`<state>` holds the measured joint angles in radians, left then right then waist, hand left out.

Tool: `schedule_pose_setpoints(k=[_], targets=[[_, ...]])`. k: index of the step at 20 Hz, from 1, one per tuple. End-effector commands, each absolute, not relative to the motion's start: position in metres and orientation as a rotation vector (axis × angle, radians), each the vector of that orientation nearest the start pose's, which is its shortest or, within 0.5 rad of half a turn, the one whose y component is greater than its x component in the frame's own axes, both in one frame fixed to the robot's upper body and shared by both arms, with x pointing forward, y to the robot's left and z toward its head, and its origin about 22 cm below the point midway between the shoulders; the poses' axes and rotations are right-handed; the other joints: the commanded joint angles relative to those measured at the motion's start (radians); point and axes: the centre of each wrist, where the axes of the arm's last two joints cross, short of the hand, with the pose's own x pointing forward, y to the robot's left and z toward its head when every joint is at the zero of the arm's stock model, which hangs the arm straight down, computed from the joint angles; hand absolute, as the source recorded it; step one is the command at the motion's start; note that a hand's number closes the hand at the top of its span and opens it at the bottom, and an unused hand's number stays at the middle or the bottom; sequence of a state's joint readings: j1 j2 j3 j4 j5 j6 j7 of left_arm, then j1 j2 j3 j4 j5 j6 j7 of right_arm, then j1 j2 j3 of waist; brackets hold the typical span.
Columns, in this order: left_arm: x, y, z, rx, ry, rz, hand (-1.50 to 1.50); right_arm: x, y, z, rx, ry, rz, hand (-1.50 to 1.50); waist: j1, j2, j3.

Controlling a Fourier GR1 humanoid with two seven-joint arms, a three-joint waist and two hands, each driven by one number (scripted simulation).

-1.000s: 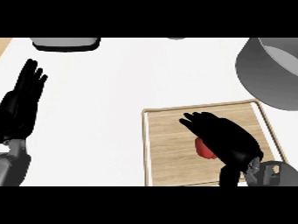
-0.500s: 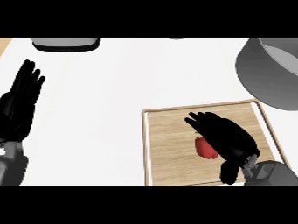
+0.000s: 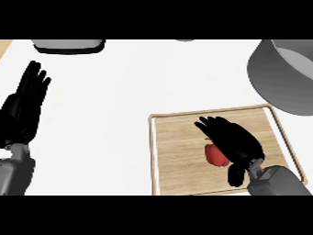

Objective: Pick the bell pepper from the tray and place it in the pot

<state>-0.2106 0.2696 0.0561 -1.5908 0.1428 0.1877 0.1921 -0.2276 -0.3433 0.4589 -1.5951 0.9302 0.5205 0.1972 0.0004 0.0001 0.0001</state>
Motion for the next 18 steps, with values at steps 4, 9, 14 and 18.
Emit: schedule_pose_setpoints(k=[4,9,14,18], targets=[[0.282,0.275,0.08,0.202,-1.621,0.059,0.0,0.285,-0.192,0.039,-0.539,-1.089,1.801,1.5,0.008,0.001,0.0],[0.285,0.272,0.087,0.214,-1.621,0.067,0.0,0.272,-0.167,0.03,-0.539,-1.147,1.823,1.5,0.001,0.0,0.0],[0.286,0.291,0.086,0.188,-1.6,0.058,0.0,0.266,-0.199,0.001,-0.542,-1.138,1.847,1.5,0.001,0.0,0.0],[0.27,0.296,0.092,0.204,-1.605,0.071,0.0,0.214,-0.241,0.022,-0.26,-1.278,1.841,1.5,-0.02,-0.009,0.001]])
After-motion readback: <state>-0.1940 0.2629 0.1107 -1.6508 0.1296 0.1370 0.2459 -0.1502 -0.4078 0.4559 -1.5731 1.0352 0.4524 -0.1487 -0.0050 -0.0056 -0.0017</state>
